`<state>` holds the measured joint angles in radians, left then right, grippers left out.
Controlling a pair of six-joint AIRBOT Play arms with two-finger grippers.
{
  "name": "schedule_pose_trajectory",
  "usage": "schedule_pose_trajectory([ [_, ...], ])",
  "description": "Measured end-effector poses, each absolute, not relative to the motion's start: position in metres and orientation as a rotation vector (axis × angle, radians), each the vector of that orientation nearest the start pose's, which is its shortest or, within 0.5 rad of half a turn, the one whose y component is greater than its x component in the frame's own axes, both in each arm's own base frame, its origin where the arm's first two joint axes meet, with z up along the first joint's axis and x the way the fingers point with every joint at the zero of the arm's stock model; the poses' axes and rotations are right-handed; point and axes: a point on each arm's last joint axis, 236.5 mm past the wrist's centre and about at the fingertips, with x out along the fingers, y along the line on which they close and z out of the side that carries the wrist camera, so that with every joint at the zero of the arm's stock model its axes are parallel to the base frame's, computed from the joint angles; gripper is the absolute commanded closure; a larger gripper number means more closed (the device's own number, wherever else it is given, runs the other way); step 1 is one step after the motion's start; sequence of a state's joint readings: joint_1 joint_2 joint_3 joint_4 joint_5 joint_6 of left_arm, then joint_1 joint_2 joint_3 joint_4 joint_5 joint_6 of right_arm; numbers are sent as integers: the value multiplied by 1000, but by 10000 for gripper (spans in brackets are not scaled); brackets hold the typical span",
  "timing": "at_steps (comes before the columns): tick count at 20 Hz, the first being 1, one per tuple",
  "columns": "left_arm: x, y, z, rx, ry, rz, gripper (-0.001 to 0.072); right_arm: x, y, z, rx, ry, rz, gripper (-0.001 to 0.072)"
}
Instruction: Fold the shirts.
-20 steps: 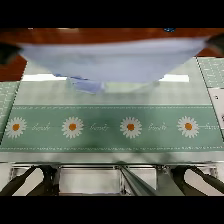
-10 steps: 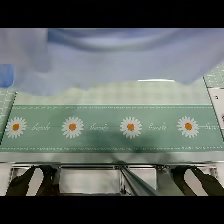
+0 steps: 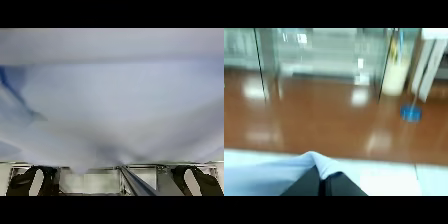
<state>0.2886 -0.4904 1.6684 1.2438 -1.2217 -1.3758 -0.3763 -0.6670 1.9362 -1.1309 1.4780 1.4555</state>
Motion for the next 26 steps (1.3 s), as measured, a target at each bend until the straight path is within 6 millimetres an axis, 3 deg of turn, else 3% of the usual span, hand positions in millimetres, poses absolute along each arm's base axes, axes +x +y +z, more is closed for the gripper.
schedule_pose_trajectory([
  [4,236,-6,367,-15,307,-36,694,232,28,383,119,427,129,690],
  [9,322,-10,217,-168,649,-149,694,311,23,240,324,748,253,690],
  [12,375,-6,148,-287,761,-162,693,364,19,166,446,863,302,690],
  [16,443,-9,64,-435,862,-161,694,437,29,81,562,959,332,690],
  [18,465,-13,30,-479,918,-161,694,470,32,48,613,987,314,690],
  [21,488,-17,-8,-537,991,-161,694,505,37,16,662,1027,308,690],
  [26,499,-16,-27,-580,1041,-161,694,530,41,1,673,1059,320,690],
])
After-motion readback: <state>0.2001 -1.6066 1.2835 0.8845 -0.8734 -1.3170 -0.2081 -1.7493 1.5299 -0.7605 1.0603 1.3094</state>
